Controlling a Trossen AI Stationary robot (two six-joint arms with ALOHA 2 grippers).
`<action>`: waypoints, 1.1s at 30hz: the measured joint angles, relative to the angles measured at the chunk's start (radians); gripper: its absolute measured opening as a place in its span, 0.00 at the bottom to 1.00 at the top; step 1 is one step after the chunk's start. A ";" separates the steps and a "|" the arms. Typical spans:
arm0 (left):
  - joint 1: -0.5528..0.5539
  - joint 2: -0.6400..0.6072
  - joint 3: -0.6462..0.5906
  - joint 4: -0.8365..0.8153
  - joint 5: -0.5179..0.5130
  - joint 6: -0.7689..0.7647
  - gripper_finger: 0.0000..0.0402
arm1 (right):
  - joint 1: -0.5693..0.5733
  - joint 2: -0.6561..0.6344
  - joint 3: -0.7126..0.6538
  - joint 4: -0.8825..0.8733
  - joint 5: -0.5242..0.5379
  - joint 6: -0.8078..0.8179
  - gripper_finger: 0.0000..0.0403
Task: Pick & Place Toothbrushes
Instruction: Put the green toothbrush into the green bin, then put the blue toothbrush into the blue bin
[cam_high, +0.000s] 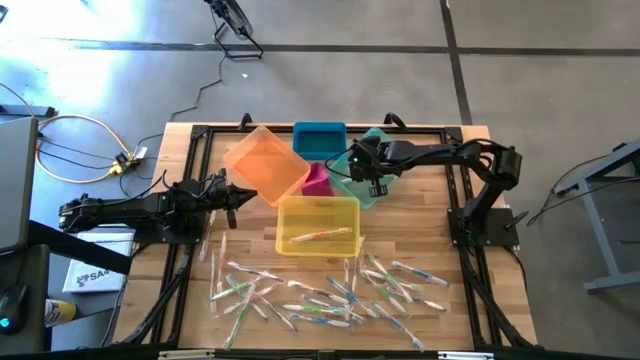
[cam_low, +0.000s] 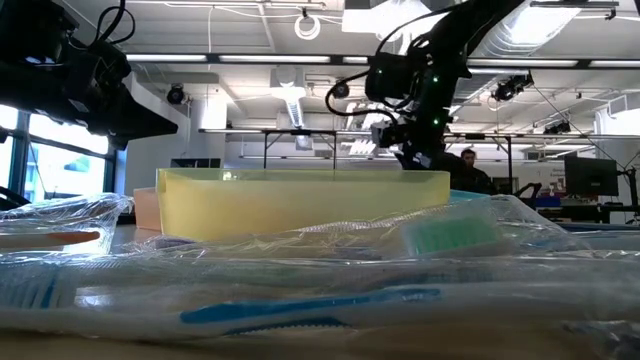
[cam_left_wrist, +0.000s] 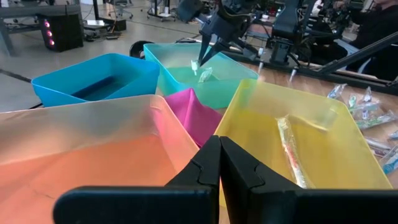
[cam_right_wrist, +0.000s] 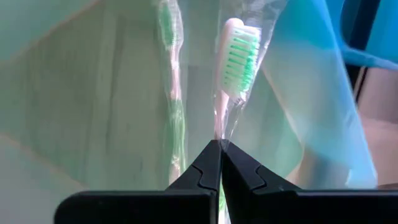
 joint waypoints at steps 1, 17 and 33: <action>0.000 0.000 0.000 0.000 0.000 0.000 0.00 | -0.004 0.000 -0.005 0.000 -0.004 0.000 0.01; 0.000 0.000 0.000 0.000 0.000 0.000 0.00 | -0.038 0.000 -0.063 0.088 -0.031 0.026 0.01; 0.000 0.000 0.000 0.000 0.000 0.000 0.00 | -0.006 0.000 -0.063 0.096 0.105 0.025 0.27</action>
